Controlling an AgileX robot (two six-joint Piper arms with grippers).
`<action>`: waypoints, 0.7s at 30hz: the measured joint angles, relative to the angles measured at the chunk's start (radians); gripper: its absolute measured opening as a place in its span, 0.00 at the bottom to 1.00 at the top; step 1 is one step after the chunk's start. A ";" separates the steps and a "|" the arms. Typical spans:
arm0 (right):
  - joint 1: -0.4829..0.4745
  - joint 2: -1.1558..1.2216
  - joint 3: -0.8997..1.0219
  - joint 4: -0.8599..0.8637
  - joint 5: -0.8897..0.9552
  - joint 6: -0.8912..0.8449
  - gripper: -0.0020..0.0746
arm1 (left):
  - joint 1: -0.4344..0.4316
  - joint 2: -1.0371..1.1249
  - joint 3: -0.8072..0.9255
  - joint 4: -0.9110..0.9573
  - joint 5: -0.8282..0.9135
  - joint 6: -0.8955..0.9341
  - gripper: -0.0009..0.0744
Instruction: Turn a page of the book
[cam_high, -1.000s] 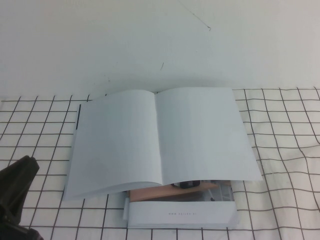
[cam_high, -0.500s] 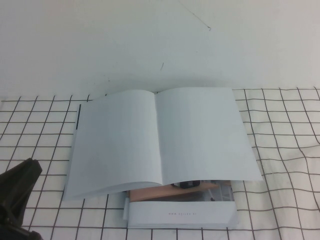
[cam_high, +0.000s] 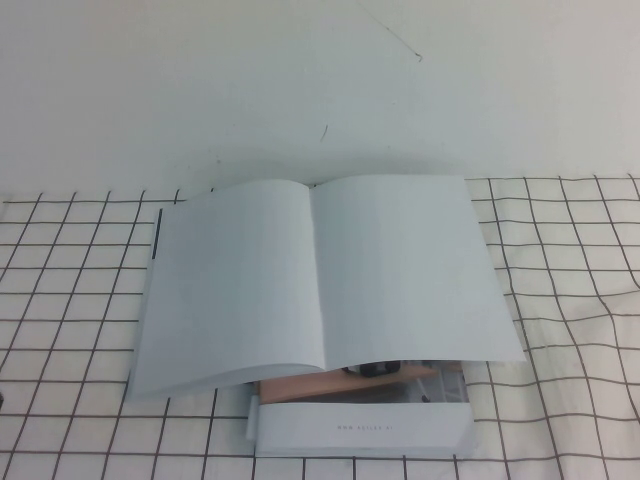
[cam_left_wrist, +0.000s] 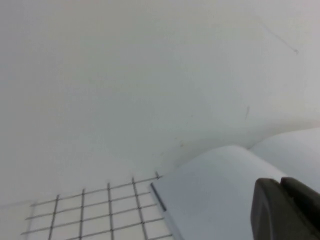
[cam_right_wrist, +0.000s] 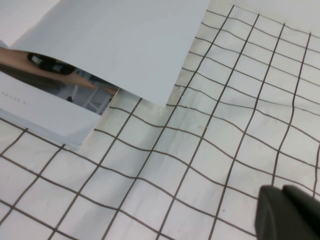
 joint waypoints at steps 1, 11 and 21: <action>0.000 0.000 0.000 0.000 0.000 0.000 0.02 | 0.031 -0.031 0.029 0.000 0.011 0.005 0.01; 0.000 -0.002 0.000 0.004 0.002 0.000 0.02 | 0.262 -0.200 0.080 0.027 0.241 0.121 0.01; 0.000 -0.002 0.000 0.006 0.000 0.000 0.02 | 0.267 -0.200 0.080 0.043 0.323 0.073 0.01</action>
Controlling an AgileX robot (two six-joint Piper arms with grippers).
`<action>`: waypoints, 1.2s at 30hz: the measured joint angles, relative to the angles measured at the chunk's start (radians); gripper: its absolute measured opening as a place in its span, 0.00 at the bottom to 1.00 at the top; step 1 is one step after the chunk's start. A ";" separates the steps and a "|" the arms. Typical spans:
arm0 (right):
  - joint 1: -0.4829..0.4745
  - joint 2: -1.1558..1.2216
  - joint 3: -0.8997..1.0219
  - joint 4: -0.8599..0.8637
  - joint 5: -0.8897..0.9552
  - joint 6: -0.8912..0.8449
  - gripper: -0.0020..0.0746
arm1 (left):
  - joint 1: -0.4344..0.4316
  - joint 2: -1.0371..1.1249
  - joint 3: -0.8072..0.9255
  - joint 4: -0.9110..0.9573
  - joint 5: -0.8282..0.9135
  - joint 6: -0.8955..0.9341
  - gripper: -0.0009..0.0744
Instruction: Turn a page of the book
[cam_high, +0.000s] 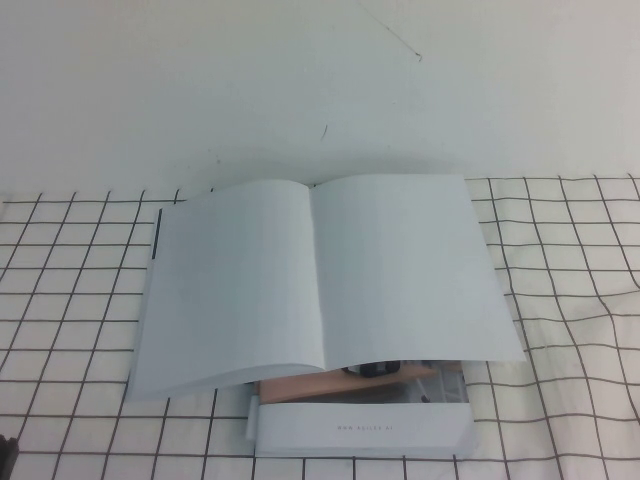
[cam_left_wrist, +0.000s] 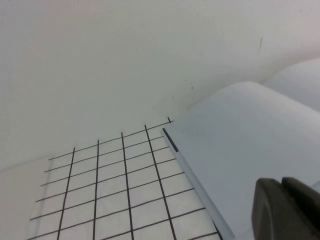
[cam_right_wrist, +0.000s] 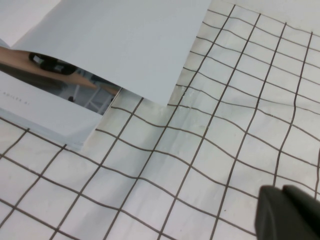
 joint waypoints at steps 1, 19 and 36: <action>0.000 0.000 0.000 0.000 0.000 0.000 0.02 | 0.000 0.000 0.000 0.021 0.004 -0.024 0.01; 0.000 0.000 0.000 0.000 0.000 0.000 0.02 | 0.000 0.000 0.000 0.560 0.157 -0.720 0.01; 0.000 0.000 0.000 0.000 0.000 0.000 0.02 | 0.000 0.000 -0.004 0.626 0.170 -0.831 0.01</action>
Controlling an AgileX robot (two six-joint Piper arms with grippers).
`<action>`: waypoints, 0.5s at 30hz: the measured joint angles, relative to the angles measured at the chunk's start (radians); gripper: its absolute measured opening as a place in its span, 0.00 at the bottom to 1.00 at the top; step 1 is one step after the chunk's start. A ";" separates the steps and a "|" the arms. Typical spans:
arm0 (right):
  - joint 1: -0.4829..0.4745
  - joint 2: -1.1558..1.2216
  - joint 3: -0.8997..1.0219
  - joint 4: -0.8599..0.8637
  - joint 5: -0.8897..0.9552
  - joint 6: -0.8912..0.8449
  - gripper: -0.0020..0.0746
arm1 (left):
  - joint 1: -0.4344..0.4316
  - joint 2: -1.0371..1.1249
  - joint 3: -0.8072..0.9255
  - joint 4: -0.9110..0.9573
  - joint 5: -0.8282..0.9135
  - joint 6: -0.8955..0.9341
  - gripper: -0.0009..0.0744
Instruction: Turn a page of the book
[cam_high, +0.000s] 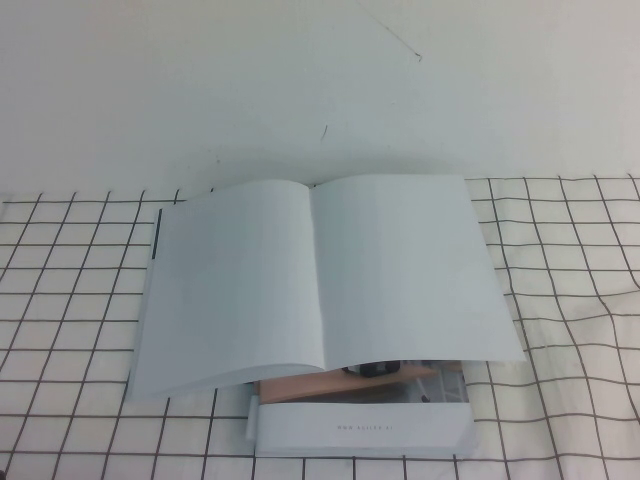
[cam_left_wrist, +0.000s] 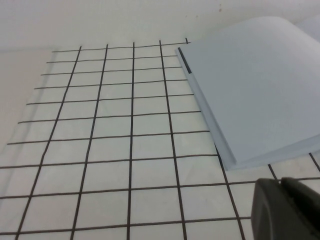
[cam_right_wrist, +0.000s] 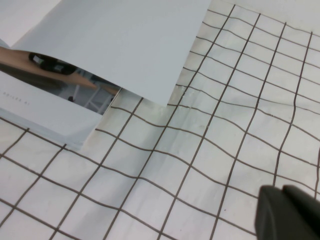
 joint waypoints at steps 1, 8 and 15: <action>0.000 0.000 0.000 0.000 0.000 0.000 0.02 | 0.000 0.000 0.000 0.008 0.000 -0.012 0.01; 0.000 0.000 0.000 0.000 0.000 0.000 0.02 | 0.000 0.000 0.000 0.031 0.000 -0.032 0.01; 0.000 0.000 0.000 0.000 0.000 0.000 0.02 | 0.000 0.000 0.000 0.033 0.000 -0.033 0.01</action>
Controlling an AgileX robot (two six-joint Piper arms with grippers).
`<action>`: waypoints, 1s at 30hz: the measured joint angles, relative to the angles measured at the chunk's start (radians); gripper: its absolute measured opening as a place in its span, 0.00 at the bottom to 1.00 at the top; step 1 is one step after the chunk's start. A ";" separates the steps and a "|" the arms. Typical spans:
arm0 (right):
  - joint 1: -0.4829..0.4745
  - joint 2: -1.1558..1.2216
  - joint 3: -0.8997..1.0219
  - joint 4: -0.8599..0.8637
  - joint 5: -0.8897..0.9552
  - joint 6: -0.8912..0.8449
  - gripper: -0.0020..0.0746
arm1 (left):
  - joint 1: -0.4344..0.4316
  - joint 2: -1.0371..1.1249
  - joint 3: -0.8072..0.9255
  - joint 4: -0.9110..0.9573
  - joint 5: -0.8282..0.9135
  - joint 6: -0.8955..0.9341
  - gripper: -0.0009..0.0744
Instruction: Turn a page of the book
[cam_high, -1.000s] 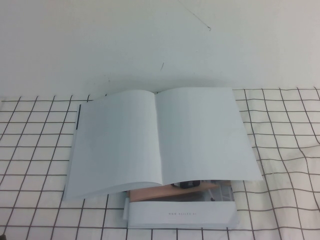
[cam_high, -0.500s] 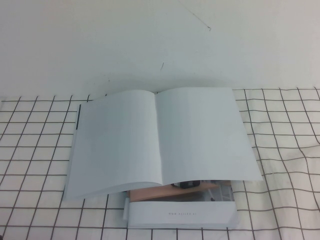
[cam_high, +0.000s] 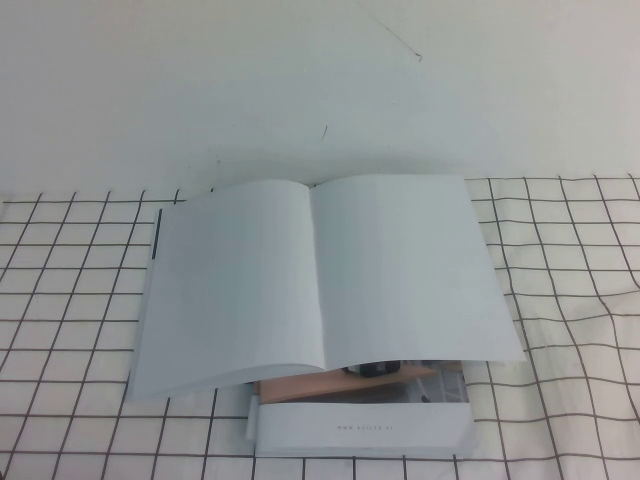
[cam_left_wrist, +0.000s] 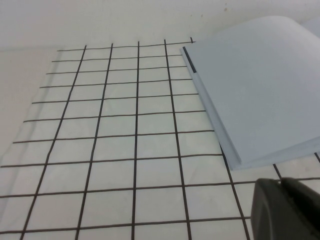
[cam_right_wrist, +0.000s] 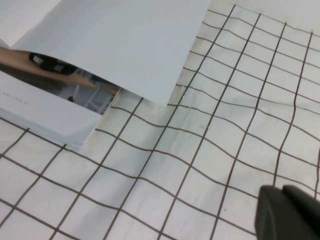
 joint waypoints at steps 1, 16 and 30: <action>0.000 0.000 0.000 0.000 0.000 0.000 0.02 | 0.000 0.000 0.000 0.000 0.000 0.000 0.01; 0.000 0.000 0.000 0.000 0.000 0.000 0.02 | 0.000 0.000 0.000 -0.033 0.001 0.000 0.01; 0.000 -0.011 0.016 0.000 -0.020 0.000 0.02 | 0.000 0.000 0.000 -0.034 0.002 0.000 0.01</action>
